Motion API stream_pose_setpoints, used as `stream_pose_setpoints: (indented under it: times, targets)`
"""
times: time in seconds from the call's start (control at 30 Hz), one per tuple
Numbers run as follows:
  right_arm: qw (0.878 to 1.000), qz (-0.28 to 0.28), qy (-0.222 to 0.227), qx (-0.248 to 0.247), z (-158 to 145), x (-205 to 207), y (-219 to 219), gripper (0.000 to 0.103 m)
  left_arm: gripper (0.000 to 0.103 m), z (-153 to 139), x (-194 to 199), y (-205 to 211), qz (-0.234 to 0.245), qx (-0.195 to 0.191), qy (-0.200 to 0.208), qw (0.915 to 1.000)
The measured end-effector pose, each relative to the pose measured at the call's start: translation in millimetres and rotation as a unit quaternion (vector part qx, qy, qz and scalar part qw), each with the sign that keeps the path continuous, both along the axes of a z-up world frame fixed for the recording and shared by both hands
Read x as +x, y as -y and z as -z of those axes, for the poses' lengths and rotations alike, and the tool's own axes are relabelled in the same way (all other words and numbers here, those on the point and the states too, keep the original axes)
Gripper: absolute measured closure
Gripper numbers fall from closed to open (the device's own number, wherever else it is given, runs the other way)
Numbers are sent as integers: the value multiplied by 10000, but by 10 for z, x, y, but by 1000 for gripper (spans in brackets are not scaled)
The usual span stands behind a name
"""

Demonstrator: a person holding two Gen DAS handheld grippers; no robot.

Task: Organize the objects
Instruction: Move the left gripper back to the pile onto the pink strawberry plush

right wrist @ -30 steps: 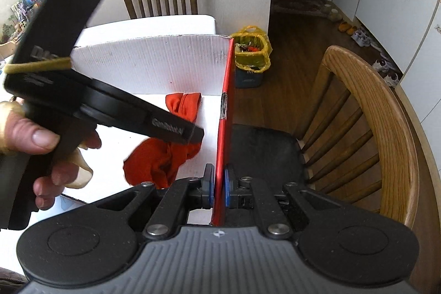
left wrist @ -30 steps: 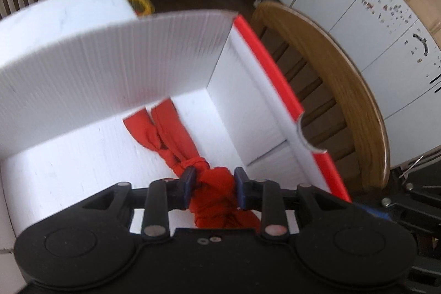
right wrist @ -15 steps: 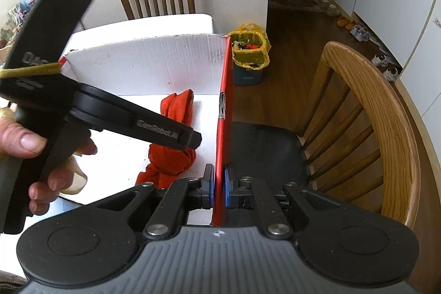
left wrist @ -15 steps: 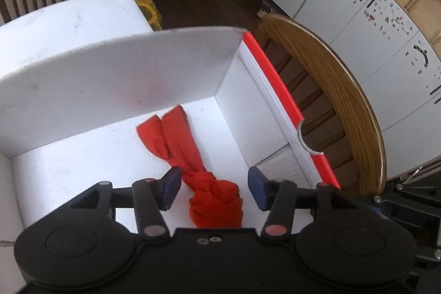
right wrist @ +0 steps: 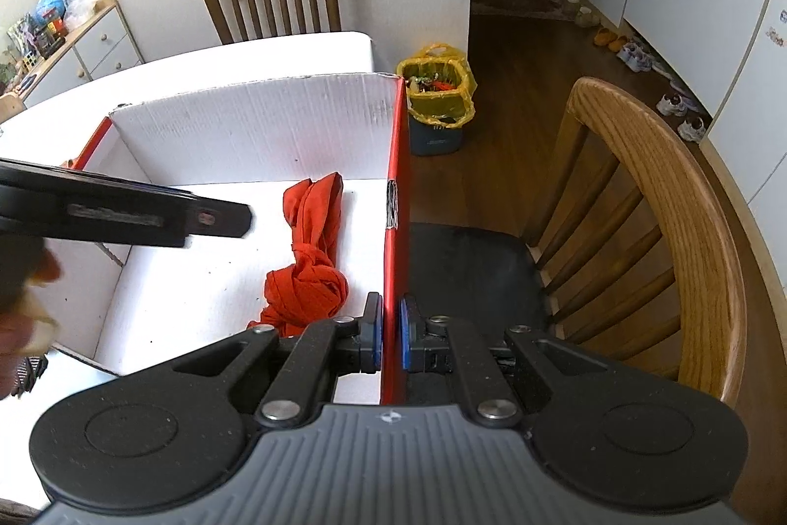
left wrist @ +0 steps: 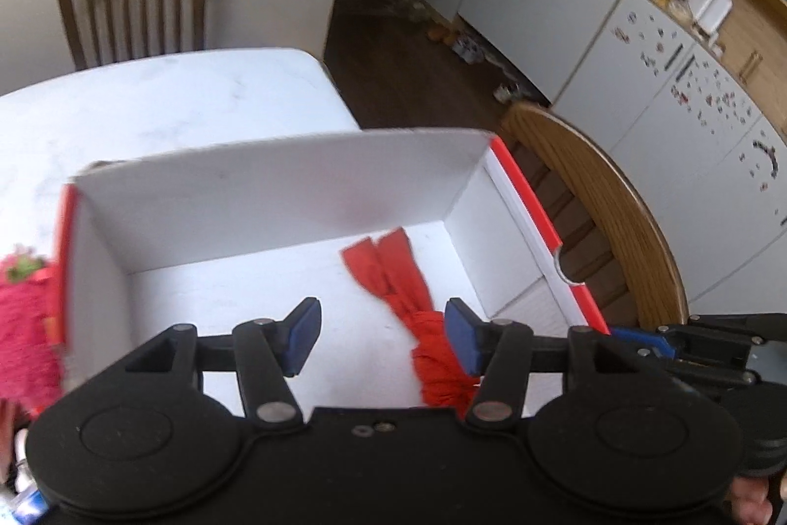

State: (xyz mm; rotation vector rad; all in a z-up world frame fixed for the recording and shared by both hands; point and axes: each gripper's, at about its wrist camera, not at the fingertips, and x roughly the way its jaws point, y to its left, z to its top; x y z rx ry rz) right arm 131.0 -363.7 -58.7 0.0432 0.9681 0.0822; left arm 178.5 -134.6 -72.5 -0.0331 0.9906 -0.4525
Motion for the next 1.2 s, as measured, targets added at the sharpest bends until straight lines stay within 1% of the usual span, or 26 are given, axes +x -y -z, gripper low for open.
stream_pose_setpoints:
  times: [0.2,0.33,0.4,0.43,0.57,0.6,0.63,0.7,0.73,0.8,0.9,1.03,1.2]
  targets:
    - [9999,-50,-53,-148,7,-5,-55,96,41,-184,-119,-357,-312,23,292,9991]
    - [9997,-47,-41,-248,8,-8,-91,96,39,-238,-179,-624,-533,86,414,9977]
    - [9996,-39,-45,-265,8,-6,-96,97,34,-252,-191,-767,-656,98,459,9967]
    - [9996,-37,-47,-272,6,-7,-97,97,33,-268,-199,-841,-721,118,499,9961]
    - [9995,-22,-56,-298,1,2,-105,97,17,-325,-208,-1116,-953,232,680,9929]
    - [9995,-20,-58,-304,1,5,-106,97,14,-341,-208,-1168,-960,258,741,9923]
    - [9995,-17,-65,-303,0,9,-104,97,13,-352,-209,-1224,-948,292,796,9919]
    - [9995,-19,-79,-305,1,16,-101,97,3,-369,-200,-1313,-906,380,912,9910]
    - [9995,-21,-83,-312,2,16,-104,97,1,-370,-198,-1356,-874,428,984,9904]
    - [9994,-18,-91,-338,2,17,-111,97,1,-362,-186,-1440,-799,559,1077,9894]
    - [9992,4,-92,-397,5,17,-129,97,1,-314,-140,-1536,-663,793,1103,9885]
    - [9989,64,-127,-455,6,27,-150,97,1,-201,-74,-1674,-455,825,943,9911]
    - [9983,107,-175,-553,1,46,-193,97,1,-3,3,-1734,-44,1056,879,9905]
